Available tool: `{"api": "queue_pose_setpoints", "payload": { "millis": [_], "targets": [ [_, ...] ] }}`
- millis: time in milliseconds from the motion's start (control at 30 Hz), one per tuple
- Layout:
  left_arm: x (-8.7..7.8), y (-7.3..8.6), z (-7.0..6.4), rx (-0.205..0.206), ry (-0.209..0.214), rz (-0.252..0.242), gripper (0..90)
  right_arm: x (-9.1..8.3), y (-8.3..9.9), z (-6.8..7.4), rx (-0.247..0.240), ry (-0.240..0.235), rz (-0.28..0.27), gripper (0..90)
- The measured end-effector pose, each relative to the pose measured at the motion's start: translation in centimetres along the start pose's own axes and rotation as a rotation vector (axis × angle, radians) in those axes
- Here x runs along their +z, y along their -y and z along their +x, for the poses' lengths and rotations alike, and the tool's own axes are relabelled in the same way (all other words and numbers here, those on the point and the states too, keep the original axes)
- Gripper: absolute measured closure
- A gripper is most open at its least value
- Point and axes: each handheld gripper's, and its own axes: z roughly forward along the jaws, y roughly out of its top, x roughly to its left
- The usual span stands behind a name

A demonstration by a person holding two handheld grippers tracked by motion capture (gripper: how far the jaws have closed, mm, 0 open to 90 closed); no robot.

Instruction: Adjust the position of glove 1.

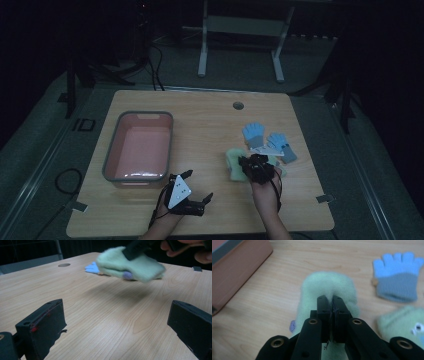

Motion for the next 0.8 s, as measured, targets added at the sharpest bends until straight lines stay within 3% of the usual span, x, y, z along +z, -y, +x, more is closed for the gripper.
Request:
{"api": "queue_pose_setpoints", "payload": {
  "millis": [267,533,800],
  "targets": [
    [0.0,0.0,-0.1,0.005,0.001,0.001,1.7,1.1,2.7,-0.3,0.038,0.027,0.034,86.1],
    [0.0,0.0,-0.1,0.005,0.002,0.0,1.7,2.8,4.2,-0.2,0.022,0.07,0.068,85.7],
    [0.0,0.0,-0.1,0.004,0.004,0.001,1.7,3.4,4.7,-0.4,-0.007,0.072,0.056,74.1]
  ]
}}
